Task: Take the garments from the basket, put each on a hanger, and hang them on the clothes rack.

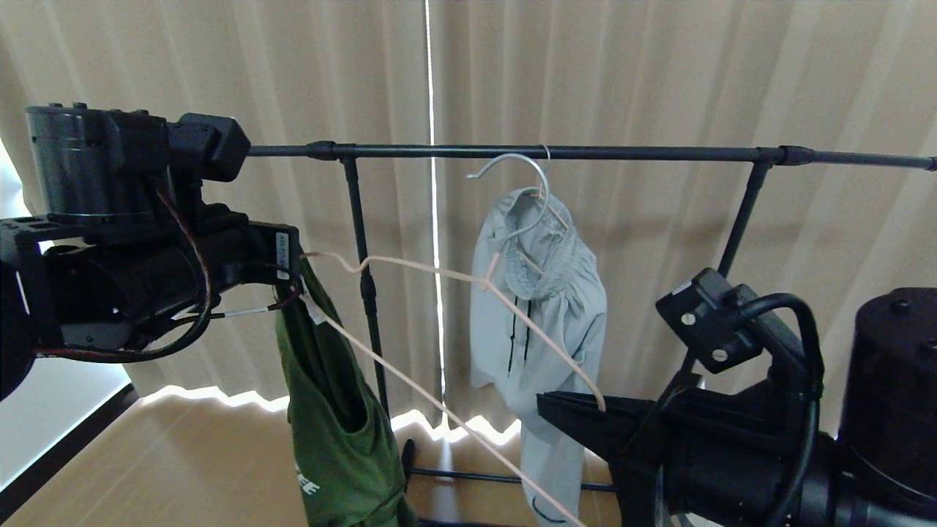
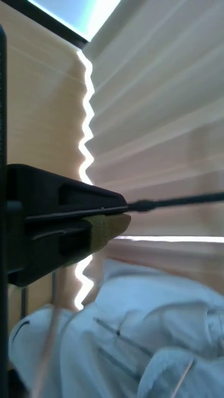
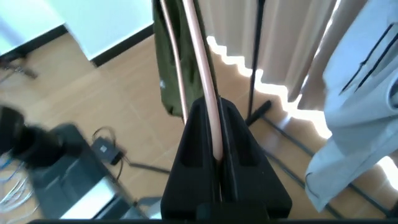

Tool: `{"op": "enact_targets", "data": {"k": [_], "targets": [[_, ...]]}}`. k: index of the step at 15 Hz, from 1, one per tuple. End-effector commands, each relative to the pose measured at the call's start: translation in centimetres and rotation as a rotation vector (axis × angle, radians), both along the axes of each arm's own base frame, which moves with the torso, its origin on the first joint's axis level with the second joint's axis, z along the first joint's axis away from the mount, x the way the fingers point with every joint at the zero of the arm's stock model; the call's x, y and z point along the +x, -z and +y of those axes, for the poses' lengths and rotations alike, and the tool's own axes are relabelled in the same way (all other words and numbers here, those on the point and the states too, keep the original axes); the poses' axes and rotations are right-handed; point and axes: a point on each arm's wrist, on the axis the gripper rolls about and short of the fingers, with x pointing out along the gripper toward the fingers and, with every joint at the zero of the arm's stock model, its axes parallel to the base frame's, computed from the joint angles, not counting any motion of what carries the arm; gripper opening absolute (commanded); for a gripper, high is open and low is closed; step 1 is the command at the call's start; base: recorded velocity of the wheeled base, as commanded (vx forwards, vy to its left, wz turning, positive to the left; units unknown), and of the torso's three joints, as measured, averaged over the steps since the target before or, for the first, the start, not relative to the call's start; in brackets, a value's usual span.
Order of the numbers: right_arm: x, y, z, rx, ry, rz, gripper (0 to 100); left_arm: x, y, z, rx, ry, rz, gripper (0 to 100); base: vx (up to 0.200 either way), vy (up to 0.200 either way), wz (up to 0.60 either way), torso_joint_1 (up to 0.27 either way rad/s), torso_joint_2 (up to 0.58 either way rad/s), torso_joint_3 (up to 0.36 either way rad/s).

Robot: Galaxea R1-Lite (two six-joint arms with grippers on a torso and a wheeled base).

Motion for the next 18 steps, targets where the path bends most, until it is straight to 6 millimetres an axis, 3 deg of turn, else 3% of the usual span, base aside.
{"op": "enact_targets", "data": {"k": [1, 4, 11, 13, 18], "targets": [[0.5, 0.3, 0.7, -0.015, 0.001, 0.007, 0, -0.3, -0.3, 0.0, -0.004, 0.005, -0.011, 0, 0.000, 0.000, 0.00, 0.000, 0.00, 0.000], [0.8, 0.3, 1.1, -0.013, 0.003, 0.007, 0, -0.5, -0.3, 0.0, -0.003, 0.005, -0.010, 0, 0.000, 0.000, 0.00, 0.000, 0.00, 0.000], [3.0, 0.9, 4.2, -0.046, 0.087, -0.008, 0, -0.7, -0.4, 0.0, 0.018, -0.026, -0.014, 0, 0.000, 0.000, 0.00, 0.000, 0.00, 0.000], [3.3, 1.4, 5.9, -0.058, 0.084, -0.009, 0, -1.0, -0.4, 0.0, 0.029, -0.022, -0.002, 0, 0.000, 0.000, 0.00, 0.000, 0.00, 0.000], [4.0, 2.7, 7.9, -0.092, 0.084, 0.003, 0, -1.5, -0.9, 0.3, 0.023, -0.021, -0.010, 0, 0.000, 0.000, 0.00, 0.000, 0.00, 0.000]]}}
